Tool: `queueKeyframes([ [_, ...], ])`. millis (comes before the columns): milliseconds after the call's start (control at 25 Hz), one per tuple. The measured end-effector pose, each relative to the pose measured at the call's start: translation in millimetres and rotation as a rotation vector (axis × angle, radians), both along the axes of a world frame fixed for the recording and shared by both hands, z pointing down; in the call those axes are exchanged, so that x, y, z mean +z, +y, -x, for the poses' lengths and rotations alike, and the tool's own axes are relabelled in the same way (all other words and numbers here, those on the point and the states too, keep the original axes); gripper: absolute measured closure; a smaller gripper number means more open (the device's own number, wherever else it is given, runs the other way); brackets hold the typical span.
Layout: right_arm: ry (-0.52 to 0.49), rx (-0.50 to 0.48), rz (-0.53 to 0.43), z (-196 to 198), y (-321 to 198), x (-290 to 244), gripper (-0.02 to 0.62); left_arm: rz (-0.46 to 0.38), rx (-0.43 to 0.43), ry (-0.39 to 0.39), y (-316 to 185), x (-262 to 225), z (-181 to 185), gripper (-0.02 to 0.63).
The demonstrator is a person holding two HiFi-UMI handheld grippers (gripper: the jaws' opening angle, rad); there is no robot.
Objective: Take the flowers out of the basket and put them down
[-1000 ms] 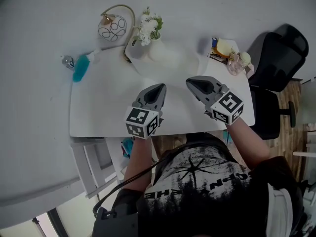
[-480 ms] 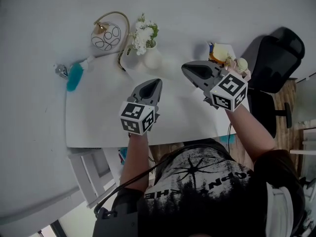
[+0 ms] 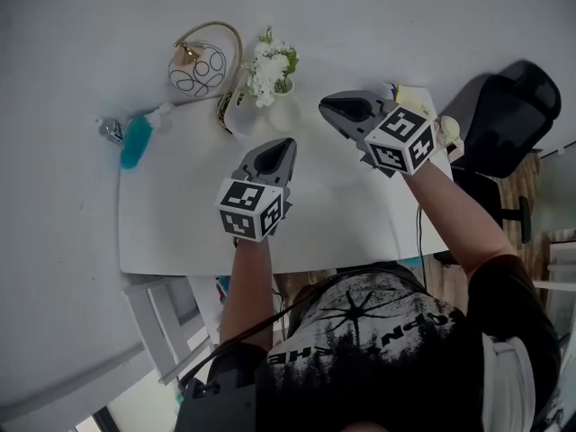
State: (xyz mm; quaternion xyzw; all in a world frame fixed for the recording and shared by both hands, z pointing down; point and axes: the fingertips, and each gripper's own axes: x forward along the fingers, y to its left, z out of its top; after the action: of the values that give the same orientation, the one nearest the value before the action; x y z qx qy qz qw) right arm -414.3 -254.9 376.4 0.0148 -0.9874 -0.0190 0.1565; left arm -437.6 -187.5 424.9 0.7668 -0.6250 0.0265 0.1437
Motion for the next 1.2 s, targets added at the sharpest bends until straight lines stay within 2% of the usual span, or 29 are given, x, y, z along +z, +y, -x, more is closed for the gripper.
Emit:
queueKeyframes([
  [160,0.055,0.013,-0.004,17,-19,22,0.573,0.007,-0.014,0.008,-5,3,12,0.595],
  [240,0.087,0.017,-0.002,26,-27,35,0.551,0.013,-0.021,0.012,-7,6,18,0.595],
  [320,0.125,0.020,0.003,36,-35,52,0.469,0.018,-0.029,0.018,-8,9,23,0.595],
  [520,0.199,0.042,0.046,68,-59,100,0.335,0.024,-0.045,0.036,-12,17,32,0.595],
  [760,0.216,0.055,0.104,103,-84,142,0.298,0.012,-0.073,0.067,-13,21,45,0.595],
  [960,0.225,0.011,0.101,124,-87,163,0.288,0.012,-0.077,0.083,-18,26,51,0.595],
  [1200,0.163,-0.011,0.092,152,-85,166,0.288,-0.007,-0.086,0.098,-21,24,54,0.595],
])
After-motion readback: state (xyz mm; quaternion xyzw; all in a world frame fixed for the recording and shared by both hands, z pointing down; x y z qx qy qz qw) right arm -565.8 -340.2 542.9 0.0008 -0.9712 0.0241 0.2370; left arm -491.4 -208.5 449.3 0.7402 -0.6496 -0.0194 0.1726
